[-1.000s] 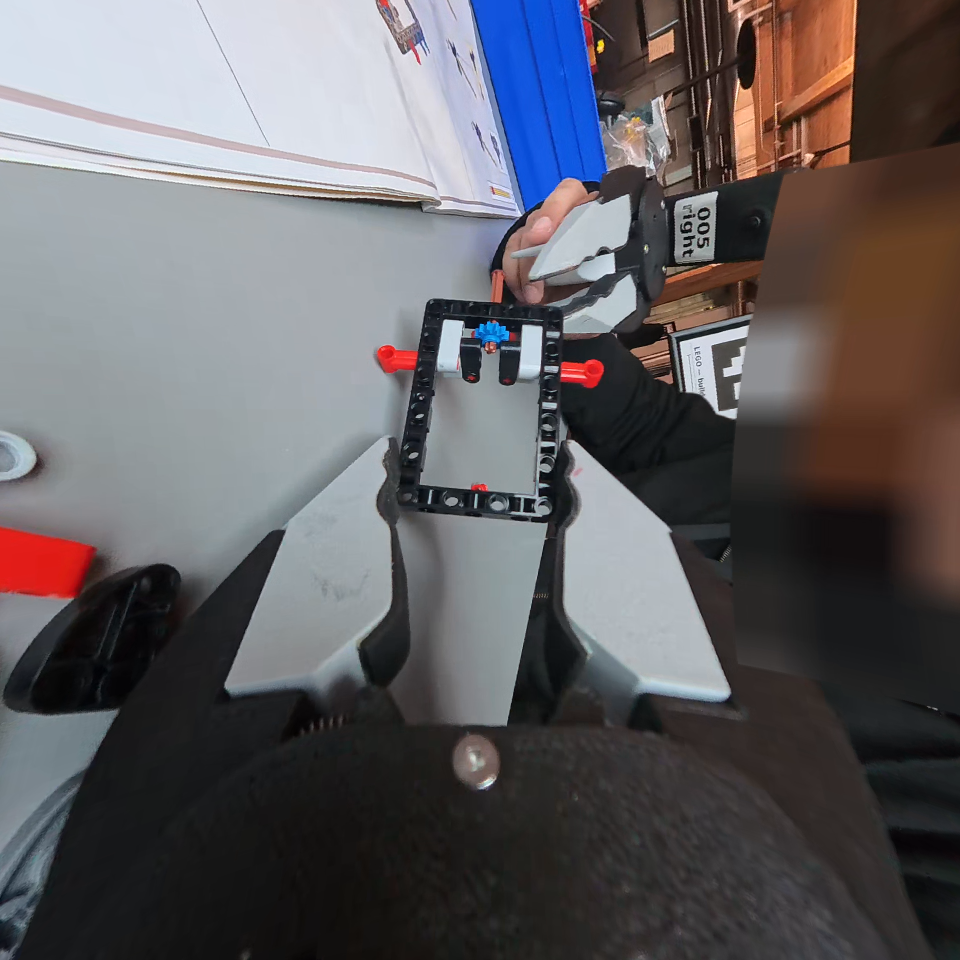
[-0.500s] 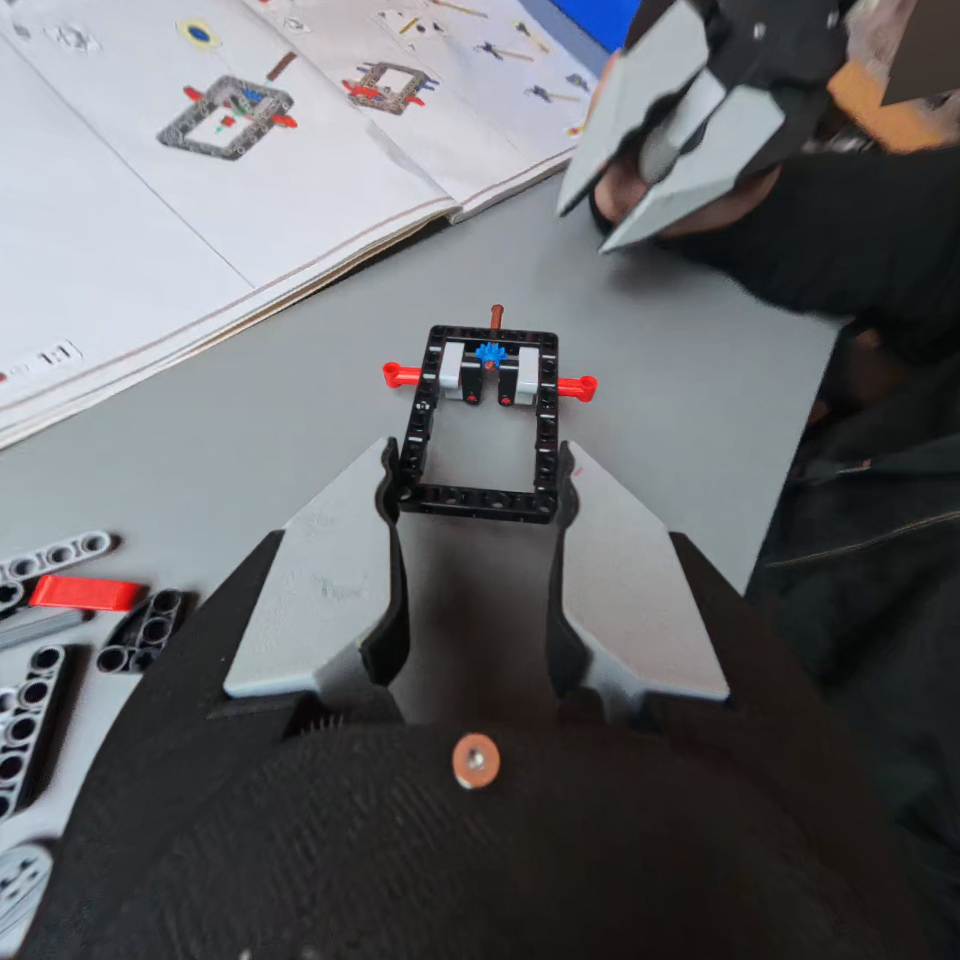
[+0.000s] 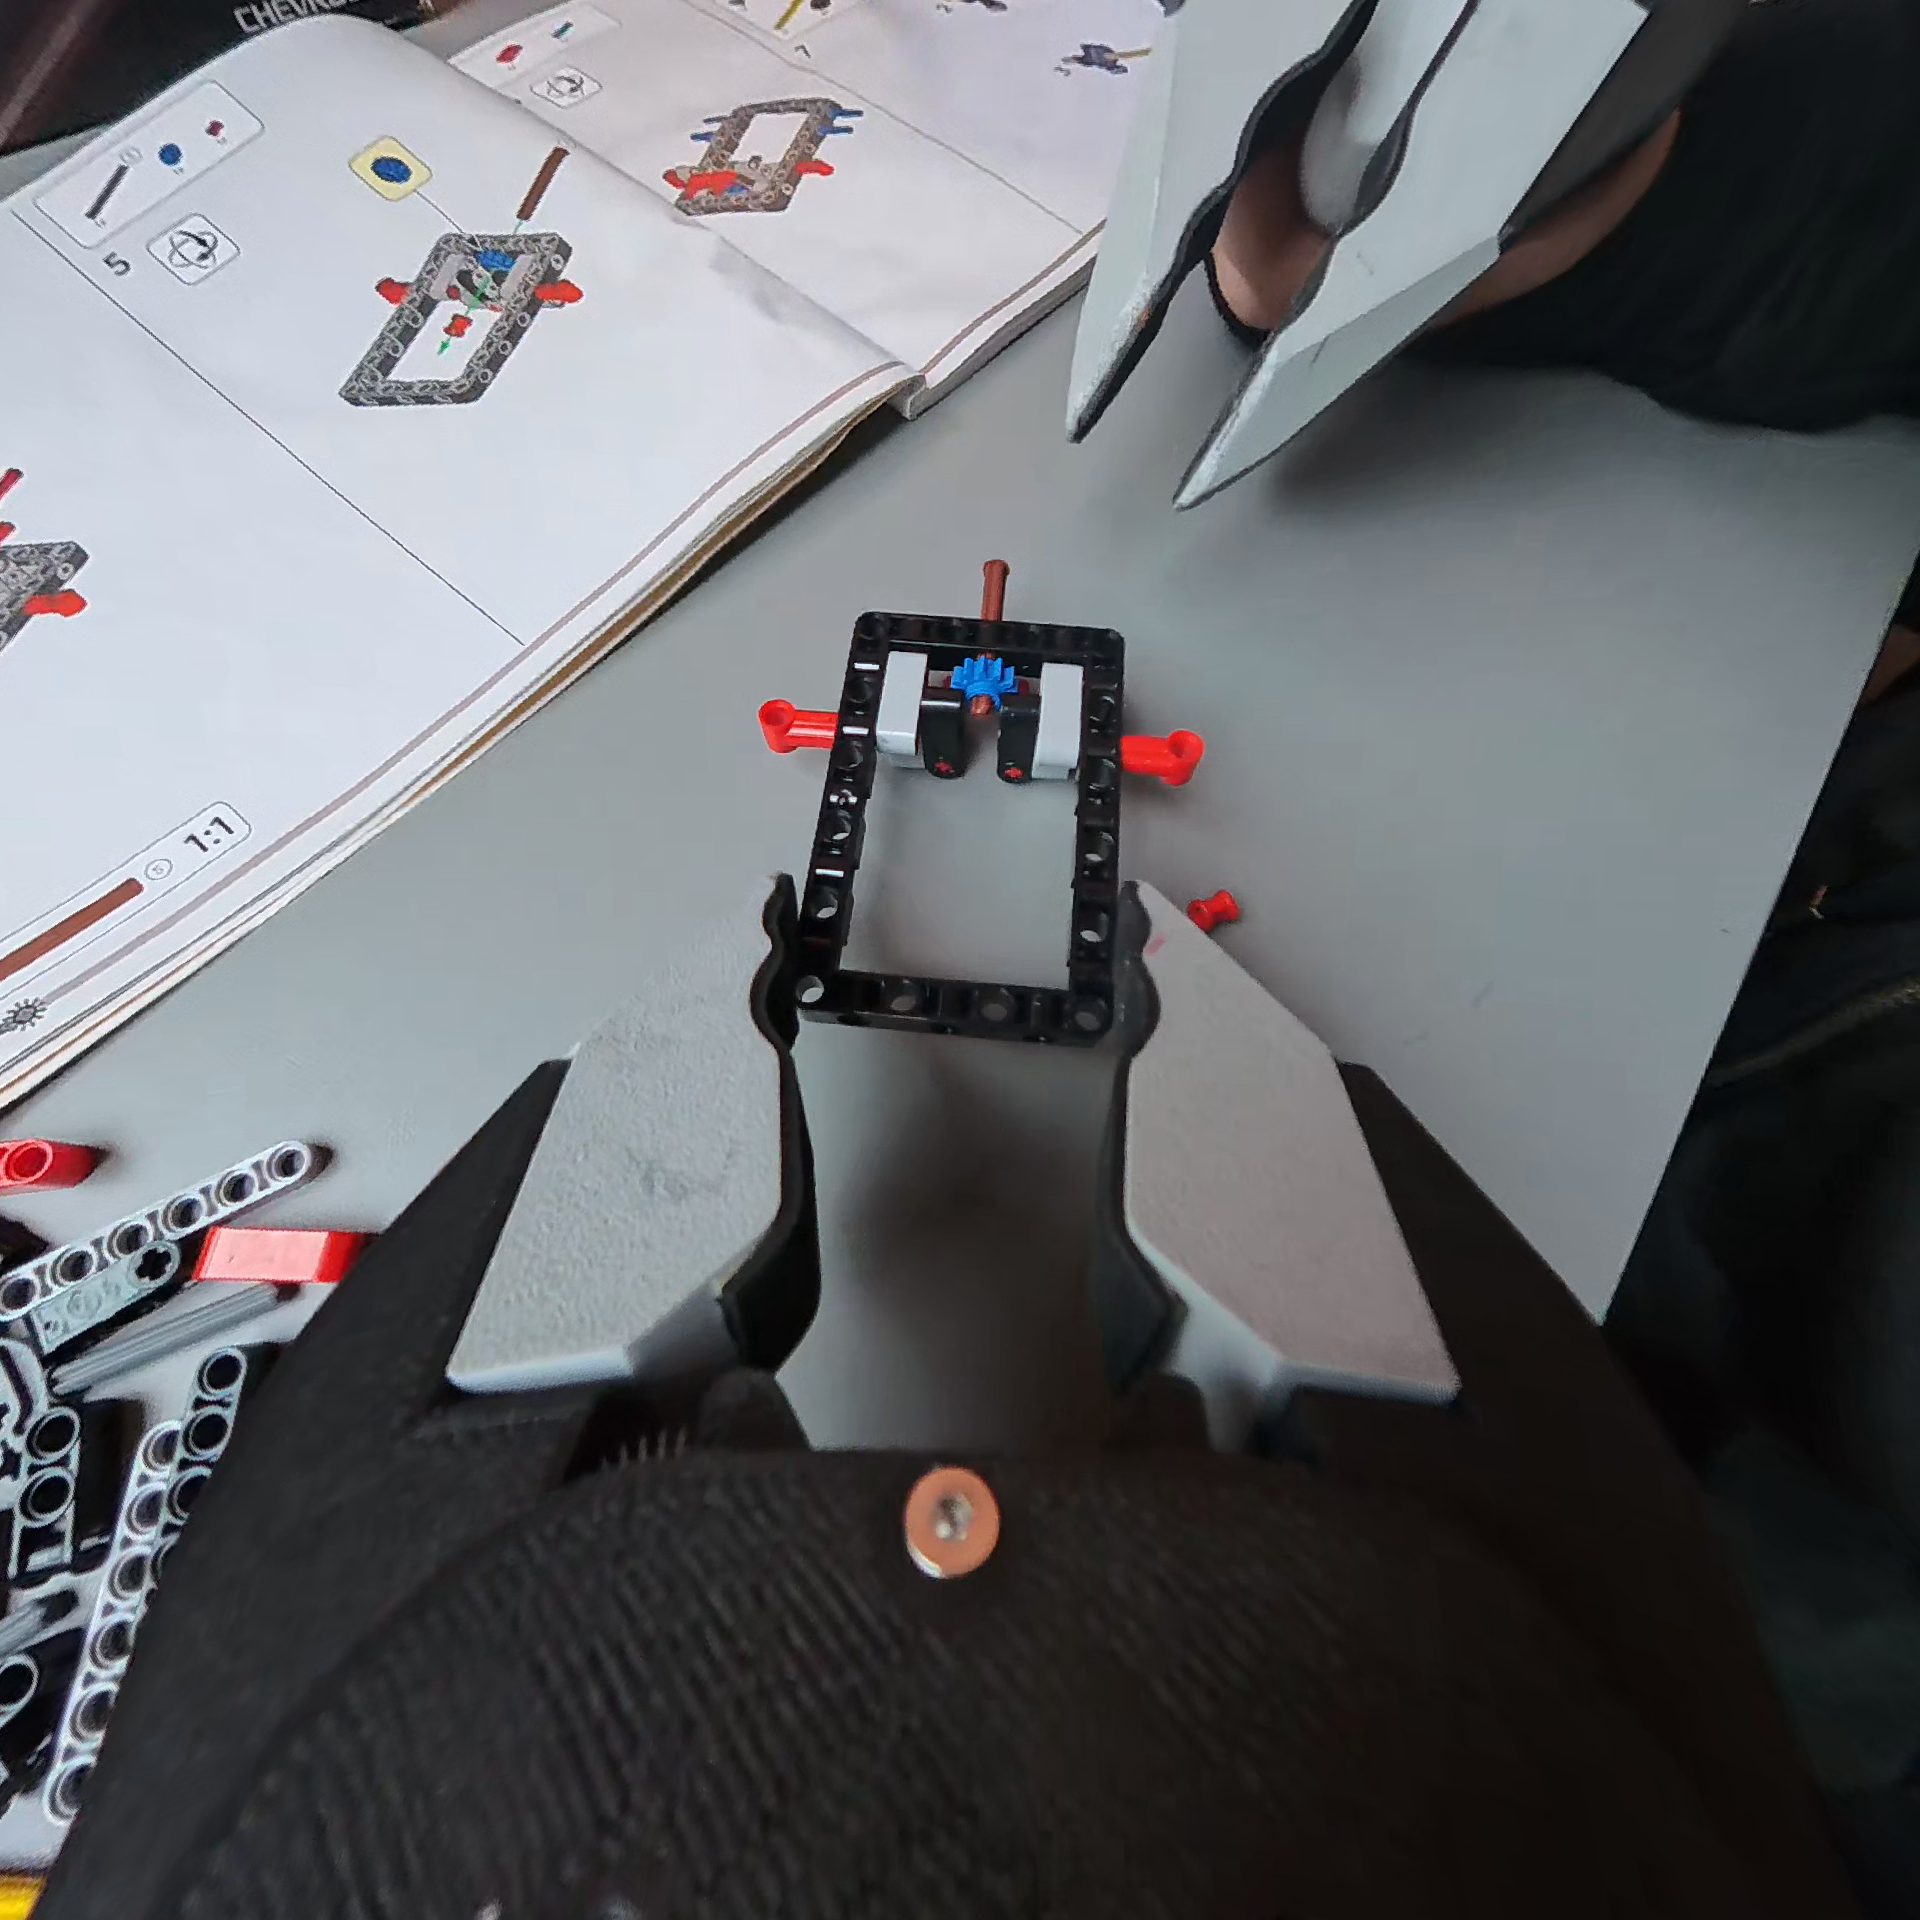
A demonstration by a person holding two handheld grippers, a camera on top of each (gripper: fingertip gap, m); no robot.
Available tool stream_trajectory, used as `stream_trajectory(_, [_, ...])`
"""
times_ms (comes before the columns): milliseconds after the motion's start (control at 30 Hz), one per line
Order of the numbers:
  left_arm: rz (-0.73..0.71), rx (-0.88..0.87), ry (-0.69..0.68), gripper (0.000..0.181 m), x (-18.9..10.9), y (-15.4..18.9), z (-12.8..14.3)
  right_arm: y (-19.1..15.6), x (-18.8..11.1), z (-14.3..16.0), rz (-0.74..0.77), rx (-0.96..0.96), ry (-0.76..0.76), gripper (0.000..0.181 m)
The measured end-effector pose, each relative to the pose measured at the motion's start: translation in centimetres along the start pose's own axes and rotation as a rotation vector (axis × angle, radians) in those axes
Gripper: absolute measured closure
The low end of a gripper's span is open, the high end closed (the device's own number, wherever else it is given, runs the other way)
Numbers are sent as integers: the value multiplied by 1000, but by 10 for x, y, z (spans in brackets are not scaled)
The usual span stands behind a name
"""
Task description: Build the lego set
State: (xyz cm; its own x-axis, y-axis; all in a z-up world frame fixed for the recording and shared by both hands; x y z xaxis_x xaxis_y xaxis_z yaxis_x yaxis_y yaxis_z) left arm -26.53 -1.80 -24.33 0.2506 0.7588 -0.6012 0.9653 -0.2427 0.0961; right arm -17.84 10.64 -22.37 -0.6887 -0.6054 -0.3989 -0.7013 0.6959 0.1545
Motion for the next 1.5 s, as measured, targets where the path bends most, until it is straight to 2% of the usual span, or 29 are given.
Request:
stream_trajectory(633, [-64,-27,72,122,4,-1,-17,1,3,3,12,2,-36,163])
stream_trajectory(833, [-80,-38,84,122,1,3,-34,0,4,3,15,-13,-42,163])
stream_trajectory(867, [-62,-20,82,159,1,6,-37,0,4,3,15,-15,-41,163])
stream_trajectory(900, [-51,9,99,181,0,9,-41,0,4,3,15,-17,-40,163])
stream_trajectory(933, [-78,25,110,181,-1,9,-43,-1,4,3,16,-19,-39,163])
stream_trajectory(967, [-99,36,108,181,-2,9,-44,-1,4,3,17,-20,-38,163])
stream_trajectory(1033, [-128,35,123,162,-5,6,-43,0,4,3,23,-22,-40,163])
stream_trajectory(1167, [-43,5,91,162,-9,7,-30,-1,3,2,31,-31,-35,163])
stream_trajectory(1233, [-54,-13,45,147,-10,0,-23,-1,3,2,34,-37,-31,163])
stream_trajectory(1500, [-40,-106,23,138,-17,-14,-3,-9,-9,0,61,-65,11,168])
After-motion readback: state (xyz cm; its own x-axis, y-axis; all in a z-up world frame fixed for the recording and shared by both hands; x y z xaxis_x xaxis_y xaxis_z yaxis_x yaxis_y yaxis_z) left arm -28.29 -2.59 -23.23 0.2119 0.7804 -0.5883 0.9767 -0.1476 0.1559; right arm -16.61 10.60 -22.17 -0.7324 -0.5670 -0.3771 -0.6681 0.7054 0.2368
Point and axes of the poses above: each gripper's, where its closed fingertips meet, x out along the fingers, z out of its underside, y = z × x across the jaws, the point moved 5 cm from there along -x, back along the fingers
